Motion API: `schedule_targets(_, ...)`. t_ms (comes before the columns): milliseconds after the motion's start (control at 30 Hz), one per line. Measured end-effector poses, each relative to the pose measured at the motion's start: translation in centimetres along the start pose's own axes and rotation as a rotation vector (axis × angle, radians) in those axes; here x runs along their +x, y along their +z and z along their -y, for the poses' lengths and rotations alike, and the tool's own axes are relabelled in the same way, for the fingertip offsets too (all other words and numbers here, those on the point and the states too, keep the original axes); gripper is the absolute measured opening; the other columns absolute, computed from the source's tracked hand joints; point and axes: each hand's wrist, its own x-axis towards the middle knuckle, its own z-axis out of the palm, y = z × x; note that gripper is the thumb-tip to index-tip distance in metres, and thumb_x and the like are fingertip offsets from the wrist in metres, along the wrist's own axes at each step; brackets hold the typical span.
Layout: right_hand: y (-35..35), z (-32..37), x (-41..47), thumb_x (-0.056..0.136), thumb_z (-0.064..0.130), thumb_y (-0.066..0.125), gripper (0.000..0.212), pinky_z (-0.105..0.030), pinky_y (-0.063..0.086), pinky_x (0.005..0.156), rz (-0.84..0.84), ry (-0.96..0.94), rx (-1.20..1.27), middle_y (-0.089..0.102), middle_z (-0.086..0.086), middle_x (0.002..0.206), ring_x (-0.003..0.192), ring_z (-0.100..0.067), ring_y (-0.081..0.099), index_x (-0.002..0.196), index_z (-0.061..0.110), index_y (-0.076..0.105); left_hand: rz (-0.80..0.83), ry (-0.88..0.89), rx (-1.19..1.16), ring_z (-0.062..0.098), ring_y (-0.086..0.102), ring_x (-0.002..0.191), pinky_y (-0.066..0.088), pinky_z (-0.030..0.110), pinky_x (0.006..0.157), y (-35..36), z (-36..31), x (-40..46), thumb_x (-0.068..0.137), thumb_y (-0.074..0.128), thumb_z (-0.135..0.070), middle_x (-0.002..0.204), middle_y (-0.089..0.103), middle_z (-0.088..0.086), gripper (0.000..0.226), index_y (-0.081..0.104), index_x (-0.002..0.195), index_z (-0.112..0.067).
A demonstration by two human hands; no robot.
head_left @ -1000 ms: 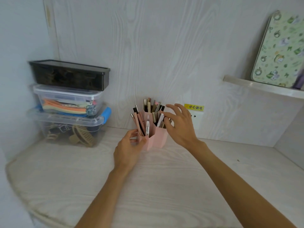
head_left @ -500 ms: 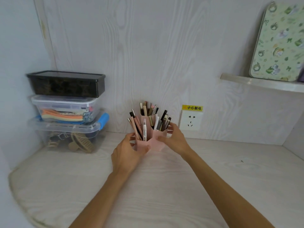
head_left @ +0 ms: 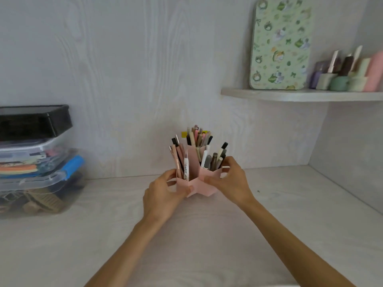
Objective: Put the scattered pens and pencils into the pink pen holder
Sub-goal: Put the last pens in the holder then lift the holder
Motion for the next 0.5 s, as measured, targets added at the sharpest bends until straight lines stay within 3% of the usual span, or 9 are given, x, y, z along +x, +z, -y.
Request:
schedule_targets(100,-5.3,-1.8,0.1,0.06,0.028,0.085,0.067,-0.03,0.049,0.078,-0.127,0.032,-0.072,0.055,0.007,0.102,0.094,-0.013,0.054,0.115,0.015,0.048,0.118,0.059,-0.096,-0.002,0.059,0.094,0.05,0.025,0.081,4.9,-3.5,1.1,0.064,0.08,-0.046,0.1,0.061,-0.026,0.057,0.059,0.116,-0.036)
schedule_targets(200,-9.9,-3.8,0.3,0.06,0.031,0.084,0.07,-0.036,0.051,0.08,-0.245,0.082,-0.138,0.055,0.007,0.102,0.092,-0.013,0.055,0.117,0.014,0.047,0.253,0.097,-0.205,0.0,0.062,0.092,0.048,0.017,0.078,9.7,-6.6,2.4,0.067,0.081,-0.031,0.099,0.066,-0.02,0.049,0.062,0.113,-0.031)
schedule_targets(333,-15.6,-6.7,1.0,0.059,0.032,0.085,0.07,-0.038,0.052,0.077,-0.381,0.154,-0.192,0.058,0.004,0.104,0.09,-0.016,0.057,0.115,0.014,0.048,0.454,0.174,-0.292,0.01,0.064,0.102,0.051,0.029,0.091,16.2,-10.3,4.4,0.071,0.078,-0.02,0.11,0.068,-0.007,0.05,0.062,0.118,-0.022)
schedule_targets(500,-19.3,-9.9,2.2,0.058,0.033,0.084,0.065,-0.038,0.052,0.074,-0.492,0.213,-0.237,0.063,-0.001,0.106,0.088,-0.019,0.06,0.111,0.016,0.05,0.615,0.197,-0.321,0.015,0.062,0.107,0.048,0.031,0.096,22.4,-12.6,6.0,0.076,0.075,-0.017,0.117,0.066,-0.002,0.051,0.058,0.124,-0.019)
